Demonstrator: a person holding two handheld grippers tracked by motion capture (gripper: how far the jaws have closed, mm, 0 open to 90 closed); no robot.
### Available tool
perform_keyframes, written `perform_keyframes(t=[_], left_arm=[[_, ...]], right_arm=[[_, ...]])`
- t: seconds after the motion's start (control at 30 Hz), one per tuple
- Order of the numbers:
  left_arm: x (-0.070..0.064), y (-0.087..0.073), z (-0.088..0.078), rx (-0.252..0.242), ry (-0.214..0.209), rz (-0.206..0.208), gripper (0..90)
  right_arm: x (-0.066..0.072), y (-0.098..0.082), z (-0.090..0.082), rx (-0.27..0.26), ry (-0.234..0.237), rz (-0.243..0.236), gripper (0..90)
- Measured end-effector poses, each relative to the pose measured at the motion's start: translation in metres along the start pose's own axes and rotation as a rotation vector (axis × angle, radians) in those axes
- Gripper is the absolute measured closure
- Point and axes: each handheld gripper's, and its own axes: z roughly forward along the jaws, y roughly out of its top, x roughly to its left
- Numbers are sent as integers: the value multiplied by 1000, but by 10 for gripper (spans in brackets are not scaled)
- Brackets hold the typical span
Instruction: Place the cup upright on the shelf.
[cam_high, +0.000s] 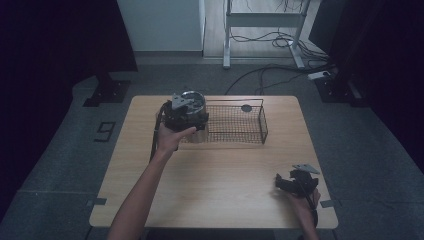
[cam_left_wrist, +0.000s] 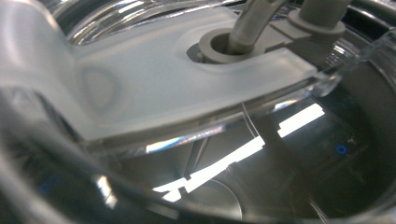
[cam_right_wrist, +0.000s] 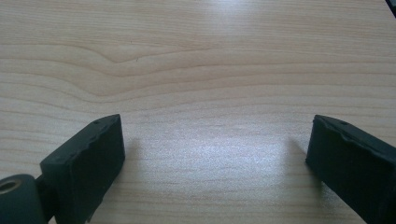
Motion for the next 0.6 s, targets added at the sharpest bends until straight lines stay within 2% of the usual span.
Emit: perform_keyframes(t=[0.3, 0.6], left_arm=[[8, 4, 8, 4, 5, -17, 43], [16, 18, 16, 2, 21, -27, 43]], right_arm=[[0, 0, 0, -1, 0, -1, 41], [0, 0, 0, 0, 0, 1, 42]])
